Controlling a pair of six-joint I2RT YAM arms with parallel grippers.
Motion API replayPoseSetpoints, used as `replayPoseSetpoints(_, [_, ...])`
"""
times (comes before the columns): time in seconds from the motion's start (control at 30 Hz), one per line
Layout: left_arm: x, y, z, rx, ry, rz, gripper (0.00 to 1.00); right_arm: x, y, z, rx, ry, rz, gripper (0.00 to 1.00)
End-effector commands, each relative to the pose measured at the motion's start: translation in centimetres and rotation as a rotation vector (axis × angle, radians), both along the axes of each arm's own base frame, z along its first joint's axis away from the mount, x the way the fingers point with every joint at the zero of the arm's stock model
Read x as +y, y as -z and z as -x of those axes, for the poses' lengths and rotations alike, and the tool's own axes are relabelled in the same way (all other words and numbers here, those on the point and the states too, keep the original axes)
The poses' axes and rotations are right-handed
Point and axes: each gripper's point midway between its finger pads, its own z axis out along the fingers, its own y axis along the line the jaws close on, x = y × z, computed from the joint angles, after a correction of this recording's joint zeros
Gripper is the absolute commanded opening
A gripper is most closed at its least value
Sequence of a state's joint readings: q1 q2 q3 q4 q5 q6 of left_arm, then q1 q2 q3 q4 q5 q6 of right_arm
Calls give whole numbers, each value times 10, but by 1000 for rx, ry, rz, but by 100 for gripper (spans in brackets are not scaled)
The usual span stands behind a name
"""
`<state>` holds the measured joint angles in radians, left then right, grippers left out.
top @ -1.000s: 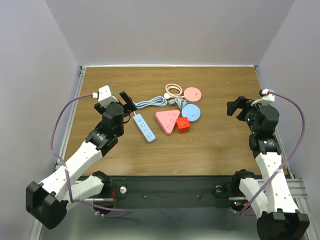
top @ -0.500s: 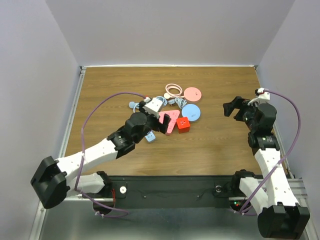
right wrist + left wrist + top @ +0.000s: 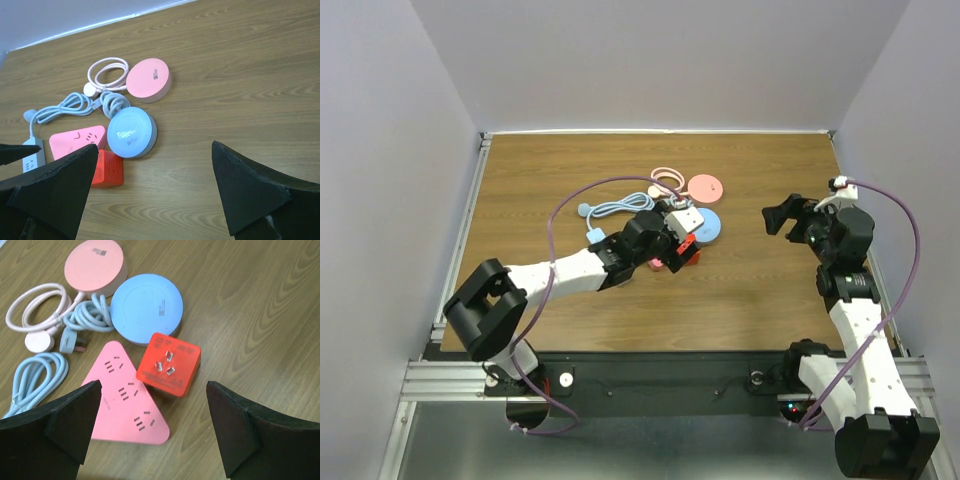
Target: Insert the plug
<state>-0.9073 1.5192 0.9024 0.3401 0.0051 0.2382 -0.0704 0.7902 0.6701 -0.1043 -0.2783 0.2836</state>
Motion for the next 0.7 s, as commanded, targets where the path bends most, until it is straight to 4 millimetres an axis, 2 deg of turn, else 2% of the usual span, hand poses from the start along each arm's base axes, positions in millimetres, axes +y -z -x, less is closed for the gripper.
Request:
replayPoseSetpoints(0.0, [-27, -21, -8, -56, 75, 19, 97, 6, -8, 3, -44, -30, -7, 100])
replayPoseSetpoints(0.3, [-40, 25, -11, 12, 79, -70, 97, 8, -9, 5, -48, -41, -7, 100])
replayPoseSetpoints(0.53, [-40, 45, -15, 18, 62, -118, 96, 11, -9, 8, -51, -55, -8, 100])
replayPoseSetpoints(0.67, [-38, 47, -22, -18, 21, -140, 95, 12, -7, 9, -47, -61, -10, 100])
